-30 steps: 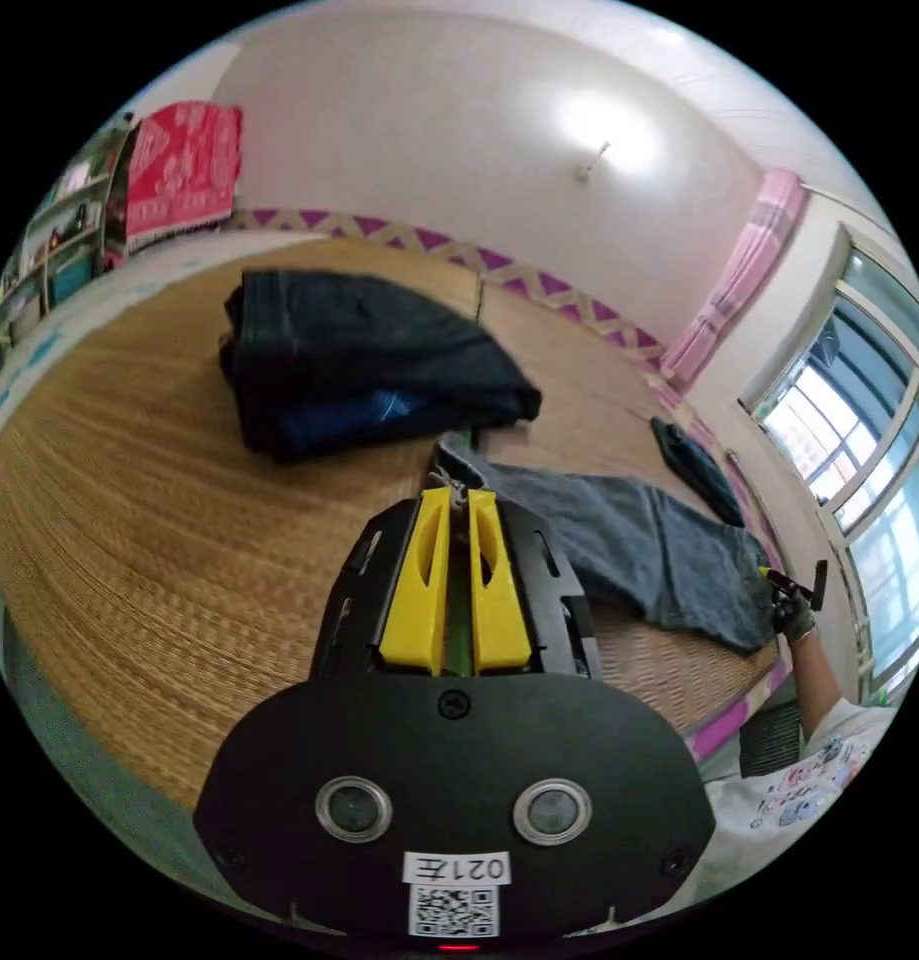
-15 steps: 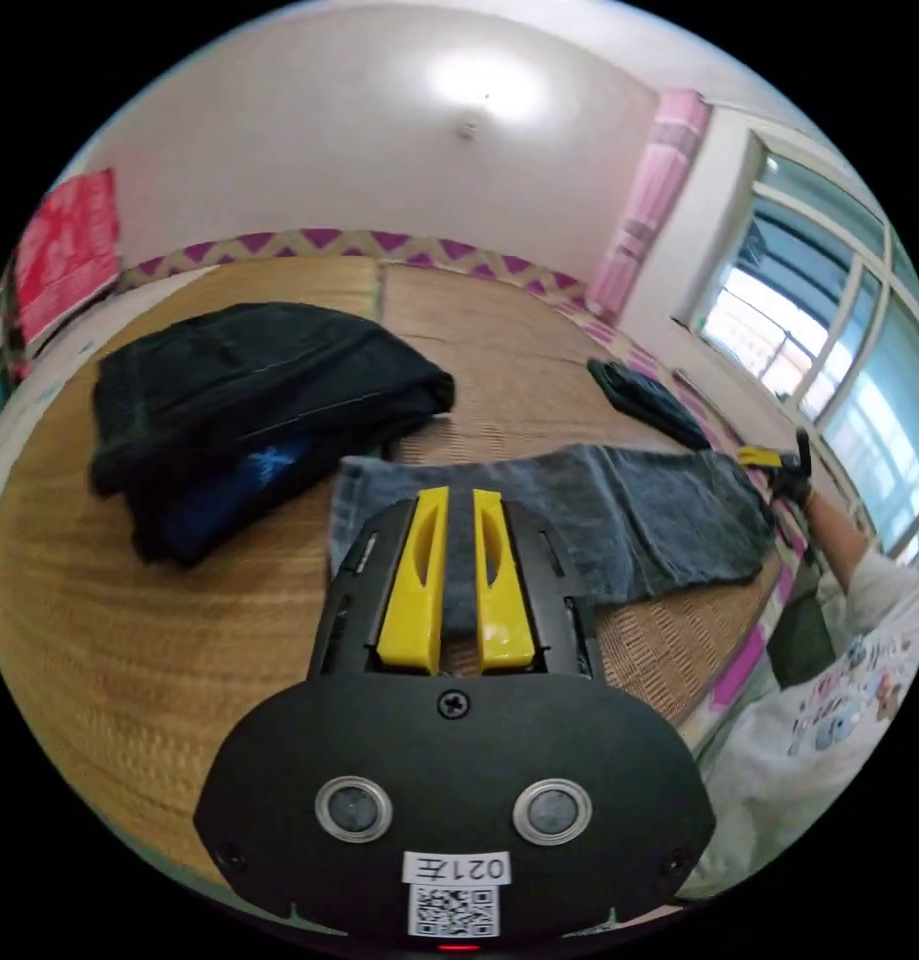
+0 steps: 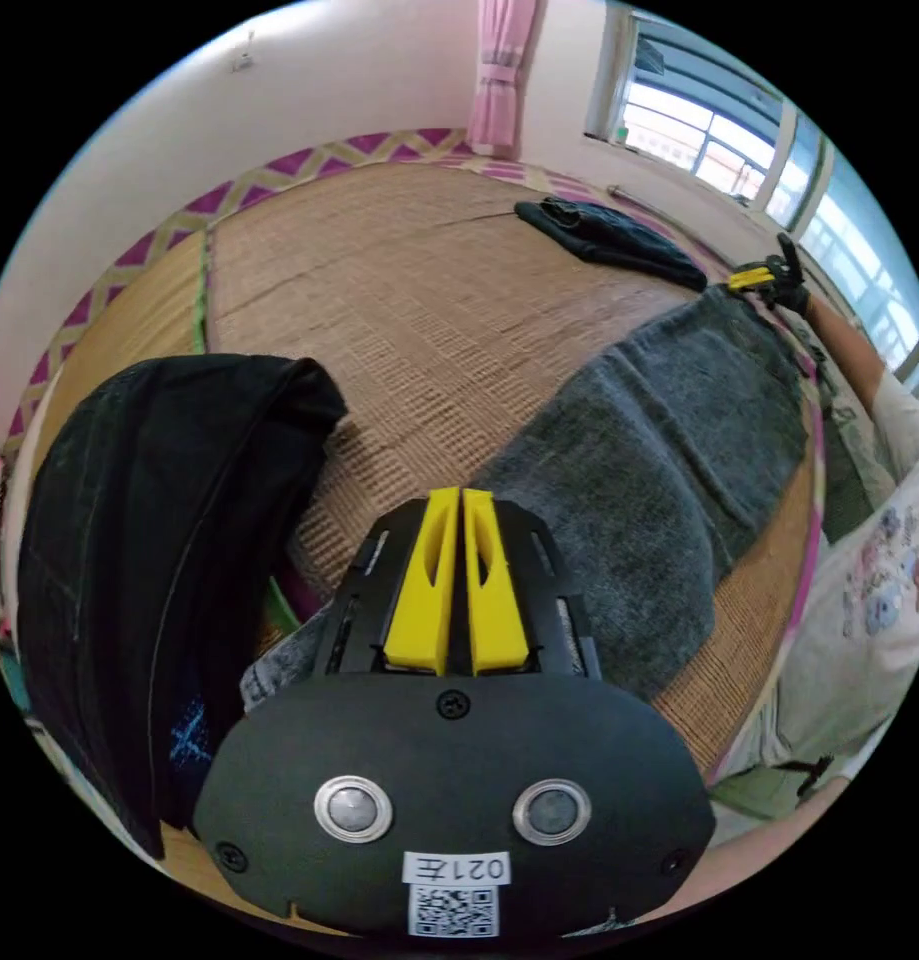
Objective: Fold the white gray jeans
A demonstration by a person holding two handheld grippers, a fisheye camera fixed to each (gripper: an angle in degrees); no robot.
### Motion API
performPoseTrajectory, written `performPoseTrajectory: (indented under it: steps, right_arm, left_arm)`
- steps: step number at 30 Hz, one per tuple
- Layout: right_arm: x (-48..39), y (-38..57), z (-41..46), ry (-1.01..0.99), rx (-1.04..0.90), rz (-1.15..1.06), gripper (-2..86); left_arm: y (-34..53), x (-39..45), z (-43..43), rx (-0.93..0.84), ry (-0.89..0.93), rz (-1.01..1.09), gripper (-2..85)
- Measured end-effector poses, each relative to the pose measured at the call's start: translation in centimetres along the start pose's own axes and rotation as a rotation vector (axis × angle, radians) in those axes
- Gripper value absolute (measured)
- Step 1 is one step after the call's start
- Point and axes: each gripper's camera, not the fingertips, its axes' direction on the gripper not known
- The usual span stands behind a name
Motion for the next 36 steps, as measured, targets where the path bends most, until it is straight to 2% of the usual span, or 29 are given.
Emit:
performPoseTrajectory:
  steps: [5, 9, 14, 17, 19, 21, 23, 25, 29, 30, 33, 36]
  right_arm:
    - [-2.5, 2.3, -4.6, 0.032, 0.103, 0.009, -0.1]
    - [-5.4, 4.9, -9.9, 0.034, 0.218, 0.011, -0.1]
    - [-14.4, 12.4, -19.8, 0.046, 0.407, -0.046, -0.3]
    - [-20.3, 17.8, -22.7, 0.005, 0.432, -0.076, -0.4]
    - [-23.5, 20.6, -22.6, -0.012, 0.393, -0.071, -0.4]
    - [-25.9, 23.2, -20.9, -0.053, 0.337, -0.033, -0.4]
    - [-27.8, 26.4, -17.1, -0.111, 0.249, 0.047, -0.3]
    - [-28.6, 28.5, -14.4, -0.132, 0.187, 0.11, -0.3]
    - [-28.0, 32.2, -13.3, -0.189, 0.278, 0.264, -0.3]
    - [-27.9, 32.4, -13.4, -0.193, 0.284, 0.272, -0.3]
    - [-27.7, 32.3, -13.8, -0.198, 0.247, 0.281, -0.4]
    - [-27.4, 32.2, -14.1, -0.212, 0.222, 0.294, -0.4]
  left_arm:
    - [3.2, 0.1, -4.7, 0.139, -0.027, -0.008, -0.9]
    - [7.6, 1.2, -11.9, 0.331, -0.016, 0.009, -0.9]
    - [16.1, 5.0, -20.8, 0.476, -0.005, 0.058, -0.9]
    - [23.4, 7.3, -25.5, 0.573, -0.005, 0.004, -0.9]
    - [29.2, 8.5, -27.4, 0.604, 0.008, -0.078, -0.9]
    - [32.7, 8.7, -27.1, 0.563, 0.03, -0.161, -0.9]
    - [35.7, 8.6, -26.2, 0.52, 0.047, -0.248, -0.9]
    - [38.4, 8.3, -25.9, 0.55, 0.088, -0.333, -0.8]
    - [38.7, 7.5, -27.2, 0.57, 0.035, -0.409, 0.2]
    - [38.2, 6.6, -27.5, 0.556, 0.032, -0.456, 2.8]
    - [37.6, 2.9, -27.1, 0.485, 0.08, -0.722, 11.4]
    - [38.7, 0.2, -27.4, 0.533, 0.088, -0.915, 13.1]
